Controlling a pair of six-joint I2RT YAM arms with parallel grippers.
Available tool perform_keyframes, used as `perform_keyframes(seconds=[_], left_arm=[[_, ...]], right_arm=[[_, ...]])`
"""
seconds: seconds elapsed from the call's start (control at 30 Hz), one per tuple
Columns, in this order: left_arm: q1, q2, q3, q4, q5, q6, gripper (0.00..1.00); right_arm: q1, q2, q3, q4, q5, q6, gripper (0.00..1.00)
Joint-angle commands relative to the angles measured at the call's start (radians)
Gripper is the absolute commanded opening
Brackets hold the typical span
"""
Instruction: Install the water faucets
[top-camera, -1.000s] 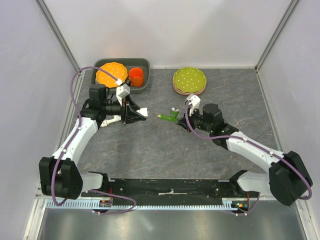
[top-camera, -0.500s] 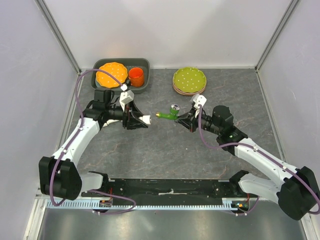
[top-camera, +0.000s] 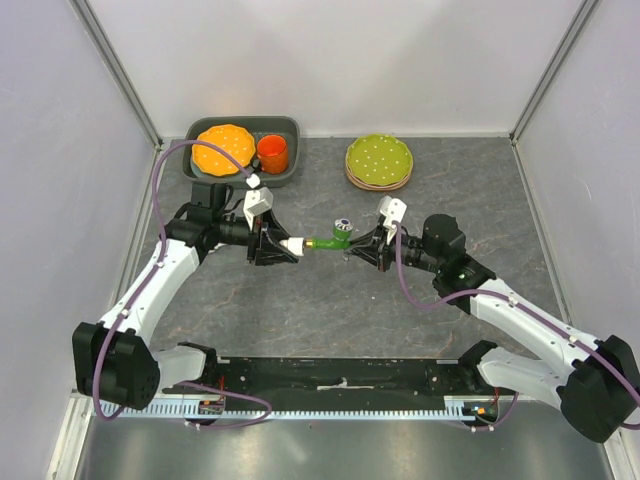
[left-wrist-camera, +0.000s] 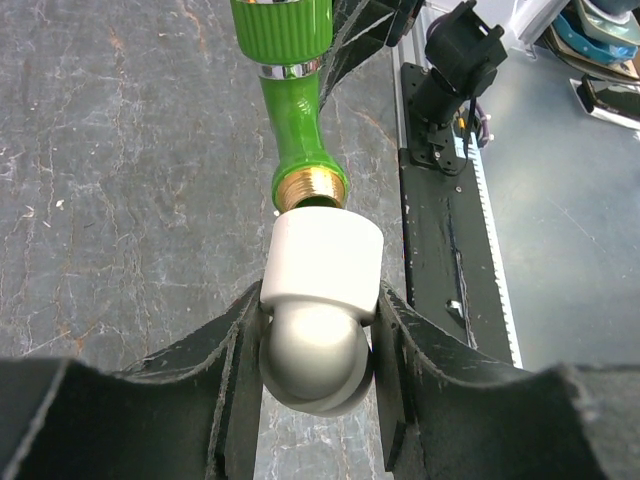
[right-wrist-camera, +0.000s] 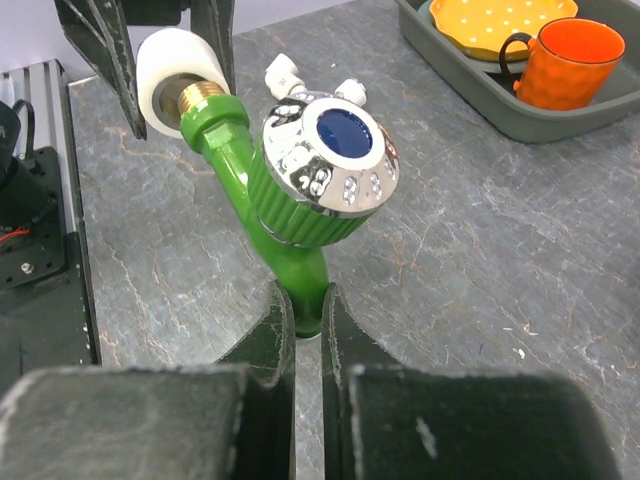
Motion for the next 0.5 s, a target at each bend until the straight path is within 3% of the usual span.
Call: perform_keyframes(seconds=[0.0,0.47], left_arm=[[-0.021,-0.020,0.055,-0.038,-0.017,0.074,0.02],[-0.047,-0.020,0.067,-0.066,-0.062,0.080,0.02]], right_arm=[[0.016,-0.020,0.031,0.002,-0.018,-0.047,0.00],[0.049,-0.031,0.048,-0.039,0.017,-0.084,0.00]])
